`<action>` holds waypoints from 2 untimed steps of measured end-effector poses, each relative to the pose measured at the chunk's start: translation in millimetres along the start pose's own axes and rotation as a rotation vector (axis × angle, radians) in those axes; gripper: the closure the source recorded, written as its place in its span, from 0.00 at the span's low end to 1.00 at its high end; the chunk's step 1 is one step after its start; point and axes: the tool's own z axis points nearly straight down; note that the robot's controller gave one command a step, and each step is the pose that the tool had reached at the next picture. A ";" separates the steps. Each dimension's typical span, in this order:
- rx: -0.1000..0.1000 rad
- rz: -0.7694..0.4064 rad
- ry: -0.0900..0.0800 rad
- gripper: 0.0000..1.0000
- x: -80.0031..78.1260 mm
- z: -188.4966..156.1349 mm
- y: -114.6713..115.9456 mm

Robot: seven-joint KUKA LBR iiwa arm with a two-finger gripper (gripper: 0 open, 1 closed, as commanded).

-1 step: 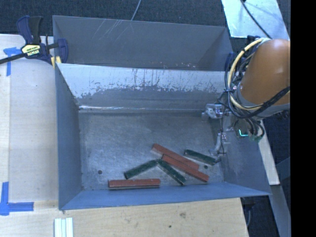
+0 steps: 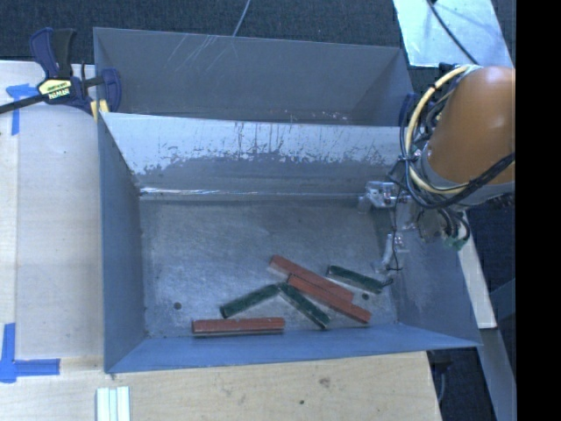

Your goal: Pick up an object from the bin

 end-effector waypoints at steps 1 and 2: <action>0.000 0.048 -0.004 0.00 22.5 64.1 27.8; -0.001 0.043 0.005 0.00 32.9 82.9 49.4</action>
Offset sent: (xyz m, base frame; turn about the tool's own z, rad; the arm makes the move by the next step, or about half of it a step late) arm -0.0337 0.0561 -0.0716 0.0370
